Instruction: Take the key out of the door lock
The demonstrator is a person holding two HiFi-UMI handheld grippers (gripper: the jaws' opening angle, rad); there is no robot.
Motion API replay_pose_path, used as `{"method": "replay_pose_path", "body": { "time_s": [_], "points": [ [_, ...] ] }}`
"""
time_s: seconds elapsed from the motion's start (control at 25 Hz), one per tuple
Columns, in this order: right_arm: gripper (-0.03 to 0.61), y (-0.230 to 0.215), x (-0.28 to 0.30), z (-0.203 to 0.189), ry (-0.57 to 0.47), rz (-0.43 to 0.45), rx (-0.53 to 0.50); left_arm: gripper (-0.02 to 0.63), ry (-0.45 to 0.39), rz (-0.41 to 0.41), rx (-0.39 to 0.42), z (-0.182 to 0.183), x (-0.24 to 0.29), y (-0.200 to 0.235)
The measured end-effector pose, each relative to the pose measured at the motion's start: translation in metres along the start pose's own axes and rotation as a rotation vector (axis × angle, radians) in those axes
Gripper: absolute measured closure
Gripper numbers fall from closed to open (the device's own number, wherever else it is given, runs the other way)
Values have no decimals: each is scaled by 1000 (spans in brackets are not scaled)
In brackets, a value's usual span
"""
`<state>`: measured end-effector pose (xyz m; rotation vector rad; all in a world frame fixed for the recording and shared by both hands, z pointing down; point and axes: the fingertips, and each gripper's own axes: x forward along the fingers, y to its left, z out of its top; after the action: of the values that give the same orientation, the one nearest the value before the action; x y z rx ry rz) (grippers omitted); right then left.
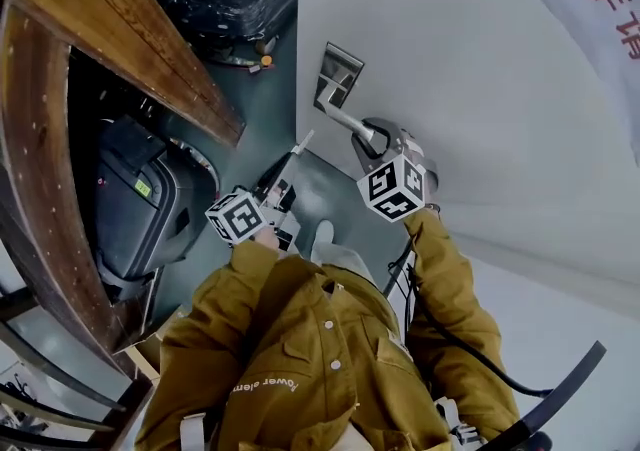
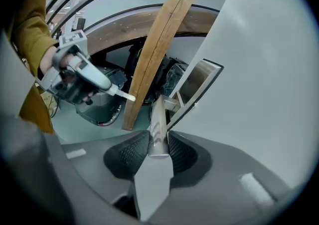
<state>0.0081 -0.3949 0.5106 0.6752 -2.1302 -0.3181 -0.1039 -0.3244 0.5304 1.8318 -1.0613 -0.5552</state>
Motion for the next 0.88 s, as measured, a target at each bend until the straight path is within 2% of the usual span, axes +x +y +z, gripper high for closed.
{"method": "replay_pose_path", "body": {
  "time_s": [0.08,0.24,0.32,0.4,0.48,0.52,0.56,0.68,0.88],
  "points": [
    [449,0,-1,1,-14,-7,12,592,17,-24,228,10,-14,-41],
    [442,0,-17,11,-81,-38,54,591,33,39,676,27,-28,-98],
    [445,-1,-39,25,-157,-63,103,591,50,55,848,26,-29,-122],
    [467,-10,-71,46,-313,-106,196,591,41,42,964,26,-27,-147],
    [534,-23,-108,69,-525,-161,340,592,-23,17,1003,29,-23,-170],
    [572,-27,-123,75,-603,-185,420,591,-50,13,1007,31,-21,-177],
    [572,-28,-133,77,-645,-202,486,591,-59,13,1007,29,-20,-181],
    [574,-17,-144,71,-657,-238,575,591,-39,12,1005,19,-16,-183],
    [574,6,-144,76,-703,-229,625,591,-7,6,1008,6,-12,-182]
  ]
}}
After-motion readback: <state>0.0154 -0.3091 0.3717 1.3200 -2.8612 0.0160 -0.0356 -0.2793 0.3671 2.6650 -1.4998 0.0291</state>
